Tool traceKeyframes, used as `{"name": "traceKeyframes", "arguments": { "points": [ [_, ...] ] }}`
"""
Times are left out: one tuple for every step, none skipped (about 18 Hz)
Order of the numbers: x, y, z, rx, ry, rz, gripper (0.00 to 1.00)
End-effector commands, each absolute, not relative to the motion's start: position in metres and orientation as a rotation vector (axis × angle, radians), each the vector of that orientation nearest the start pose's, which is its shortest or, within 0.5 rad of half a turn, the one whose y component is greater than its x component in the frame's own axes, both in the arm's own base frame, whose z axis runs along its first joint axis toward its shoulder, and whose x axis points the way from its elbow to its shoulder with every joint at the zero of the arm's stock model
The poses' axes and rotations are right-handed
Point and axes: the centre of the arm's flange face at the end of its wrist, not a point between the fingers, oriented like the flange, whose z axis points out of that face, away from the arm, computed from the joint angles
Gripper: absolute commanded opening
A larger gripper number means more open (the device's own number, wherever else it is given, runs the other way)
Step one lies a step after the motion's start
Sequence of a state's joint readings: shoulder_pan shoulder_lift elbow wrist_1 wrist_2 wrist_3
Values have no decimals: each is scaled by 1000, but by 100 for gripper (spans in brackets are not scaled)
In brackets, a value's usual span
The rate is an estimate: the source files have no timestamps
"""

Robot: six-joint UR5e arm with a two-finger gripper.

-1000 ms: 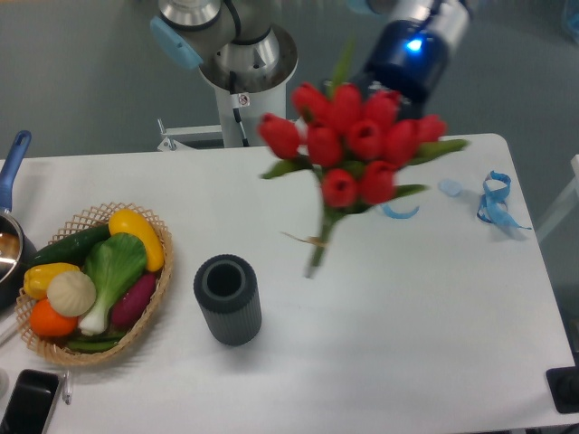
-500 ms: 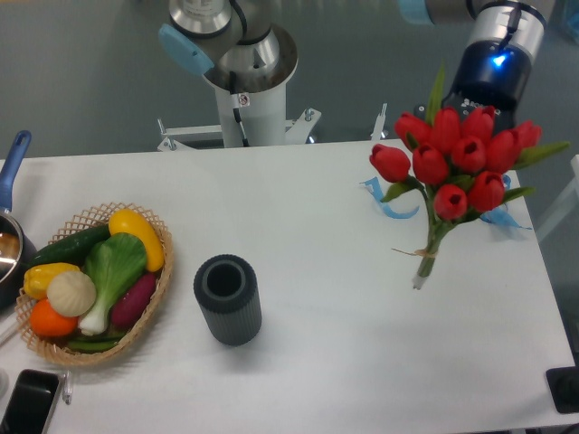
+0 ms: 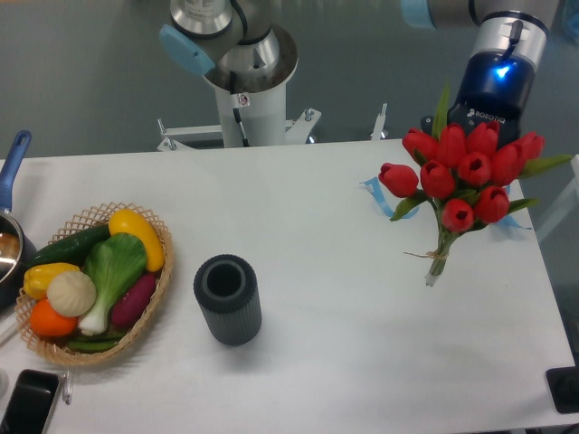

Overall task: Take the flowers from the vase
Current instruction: 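Carry the held tulips away from the vase toward the blue ribbons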

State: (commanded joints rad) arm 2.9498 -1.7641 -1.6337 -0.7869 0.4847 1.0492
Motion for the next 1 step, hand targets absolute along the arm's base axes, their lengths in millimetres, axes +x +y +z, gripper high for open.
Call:
{"name": "traceKeyframes", "arguments": {
  "points": [
    [-517, 327, 490, -1986, -5, 82, 33]
  ]
}}
